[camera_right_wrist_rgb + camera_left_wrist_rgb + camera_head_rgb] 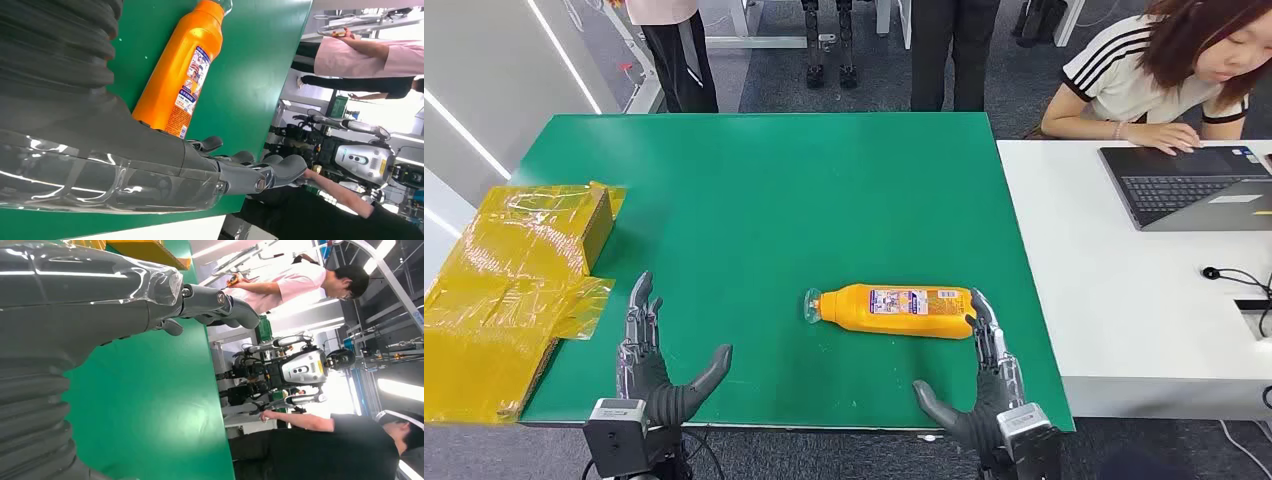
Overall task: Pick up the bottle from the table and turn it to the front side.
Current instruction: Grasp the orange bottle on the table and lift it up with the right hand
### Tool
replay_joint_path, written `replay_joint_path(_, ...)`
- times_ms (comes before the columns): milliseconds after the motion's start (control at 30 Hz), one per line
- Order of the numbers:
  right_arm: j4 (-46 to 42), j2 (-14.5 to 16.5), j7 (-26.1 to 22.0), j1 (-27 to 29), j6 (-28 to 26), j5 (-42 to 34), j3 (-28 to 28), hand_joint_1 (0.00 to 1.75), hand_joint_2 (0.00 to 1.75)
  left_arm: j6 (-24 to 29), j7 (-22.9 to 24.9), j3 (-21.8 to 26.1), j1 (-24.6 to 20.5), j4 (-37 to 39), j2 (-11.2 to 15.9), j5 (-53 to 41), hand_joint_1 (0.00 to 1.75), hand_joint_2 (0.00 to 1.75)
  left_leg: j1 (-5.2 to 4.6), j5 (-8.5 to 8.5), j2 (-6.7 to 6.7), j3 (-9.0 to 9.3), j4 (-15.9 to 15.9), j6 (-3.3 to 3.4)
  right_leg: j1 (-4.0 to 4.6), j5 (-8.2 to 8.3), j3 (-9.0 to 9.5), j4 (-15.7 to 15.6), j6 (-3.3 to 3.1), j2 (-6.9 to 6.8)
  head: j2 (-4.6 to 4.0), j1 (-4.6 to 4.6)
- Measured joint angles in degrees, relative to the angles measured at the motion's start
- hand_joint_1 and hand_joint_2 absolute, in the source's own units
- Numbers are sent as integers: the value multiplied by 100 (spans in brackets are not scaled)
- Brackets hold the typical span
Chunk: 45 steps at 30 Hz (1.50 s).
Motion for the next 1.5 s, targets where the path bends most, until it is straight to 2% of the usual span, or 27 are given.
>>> replay_joint_path(900, -42, 258, 64, 44, 430, 266, -138, 0, 175, -45, 165, 95, 180, -255, -56, -289, 0, 175, 0, 0, 0, 1, 0, 0, 0, 0, 0, 0, 0, 0, 0, 1)
replay_joint_path(1367, -45, 283, 60, 80, 347, 321, -195, 0, 175, -295, 207, 148, 176, -297, -115, -347, 0, 175, 0, 0, 1, 2, 0, 0, 0, 0, 0, -1, 0, 0, 0, 0)
replay_joint_path(1500, -45, 283, 135, 30, 122, 881, -296, 0, 175, -369, 181, 151, 47, -268, -150, -339, 0, 175, 0, 0, 0, 2, 0, 0, 0, 0, 1, -1, 0, 1, 0, 1)
